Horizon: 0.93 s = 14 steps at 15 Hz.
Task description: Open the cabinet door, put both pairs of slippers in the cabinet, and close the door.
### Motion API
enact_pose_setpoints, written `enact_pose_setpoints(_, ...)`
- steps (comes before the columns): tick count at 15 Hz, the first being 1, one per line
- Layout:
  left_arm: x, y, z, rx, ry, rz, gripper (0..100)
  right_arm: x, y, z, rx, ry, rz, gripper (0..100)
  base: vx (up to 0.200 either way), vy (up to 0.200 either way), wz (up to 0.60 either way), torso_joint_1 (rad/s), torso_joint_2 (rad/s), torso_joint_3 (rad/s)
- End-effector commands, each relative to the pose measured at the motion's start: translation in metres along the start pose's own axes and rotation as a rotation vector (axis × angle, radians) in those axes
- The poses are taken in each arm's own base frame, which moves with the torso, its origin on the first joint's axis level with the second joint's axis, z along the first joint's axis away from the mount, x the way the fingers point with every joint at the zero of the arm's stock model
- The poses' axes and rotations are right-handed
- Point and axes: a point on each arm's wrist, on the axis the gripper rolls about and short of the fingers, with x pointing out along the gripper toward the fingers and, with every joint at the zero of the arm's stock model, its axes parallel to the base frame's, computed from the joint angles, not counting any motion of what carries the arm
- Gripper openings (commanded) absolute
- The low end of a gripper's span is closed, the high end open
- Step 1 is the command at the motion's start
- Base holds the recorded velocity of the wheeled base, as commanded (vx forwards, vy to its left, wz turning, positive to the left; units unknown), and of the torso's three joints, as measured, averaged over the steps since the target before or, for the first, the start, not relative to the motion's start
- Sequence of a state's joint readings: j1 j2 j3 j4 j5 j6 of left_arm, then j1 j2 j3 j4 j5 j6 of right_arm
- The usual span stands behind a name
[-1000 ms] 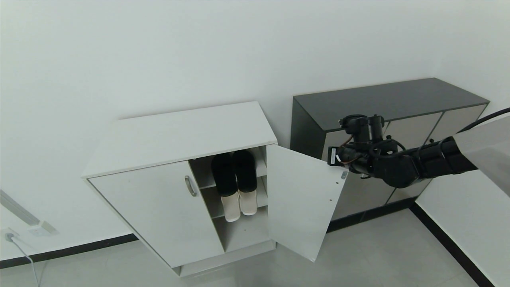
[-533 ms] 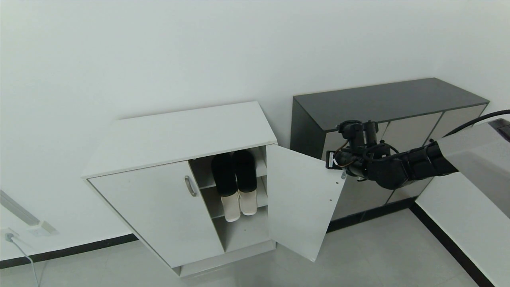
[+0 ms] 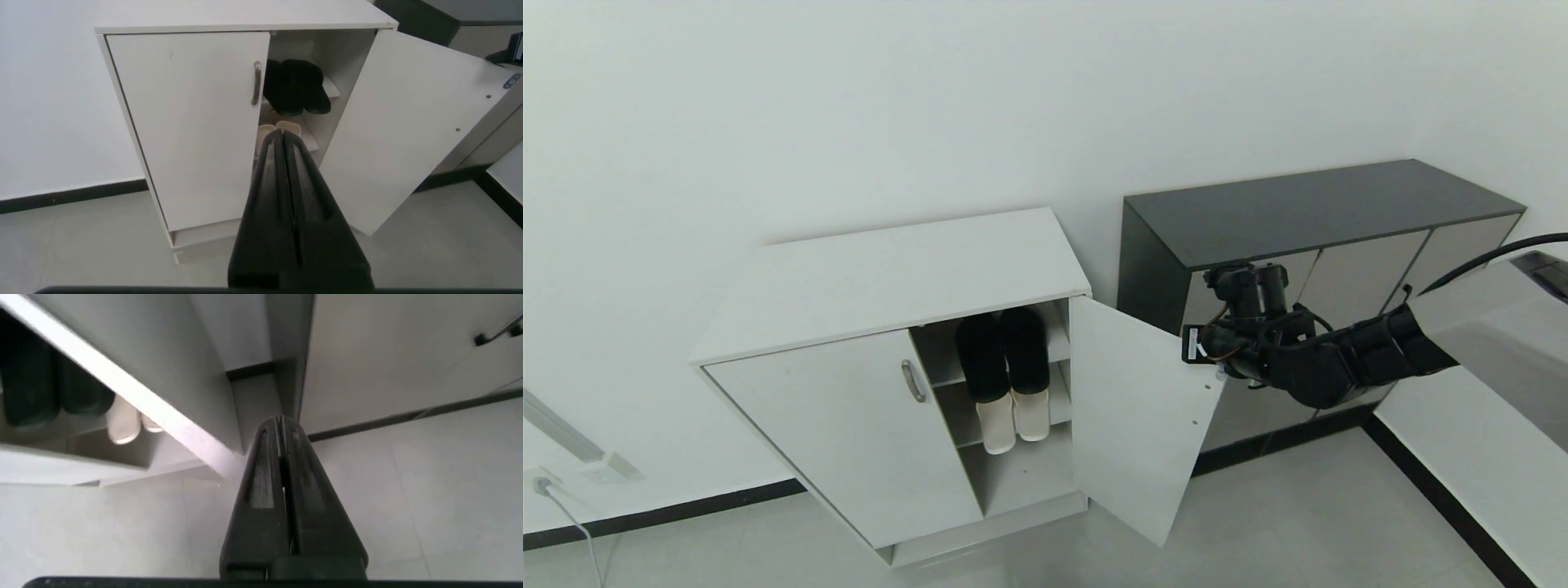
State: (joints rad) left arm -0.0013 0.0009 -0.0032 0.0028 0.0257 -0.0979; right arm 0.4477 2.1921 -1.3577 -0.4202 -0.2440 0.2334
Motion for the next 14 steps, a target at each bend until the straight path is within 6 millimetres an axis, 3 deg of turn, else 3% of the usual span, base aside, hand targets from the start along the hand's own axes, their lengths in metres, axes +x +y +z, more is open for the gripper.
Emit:
enact_pose_setpoints(1,0.000,0.000,0.000,0.000,0.001,0.002,0,-0.020,0.016,-0.004,-0.016,-0.005,0.045,0,0.000,0.000,0.00,0.000,0.00,0.000)
enact_pose_setpoints(3,0.000,0.000,0.000,0.000,0.001,0.002,0,-0.044,0.038,-0.012,-0.039,-0.016,0.111,0,0.000,0.000,0.00,0.000,0.00,0.000)
enact_pose_setpoints(6,0.000,0.000,0.000,0.000,0.000,0.000,0,-0.065,0.056,-0.015,-0.057,-0.026,0.166,0,0.000,0.000,0.00,0.000,0.00,0.000)
enact_pose_setpoints(14,0.000,0.000,0.000,-0.002,0.001,0.000,0,-0.076,0.066,-0.030,-0.154,-0.026,0.204,0,0.000,0.000,0.00,0.000,0.00,0.000)
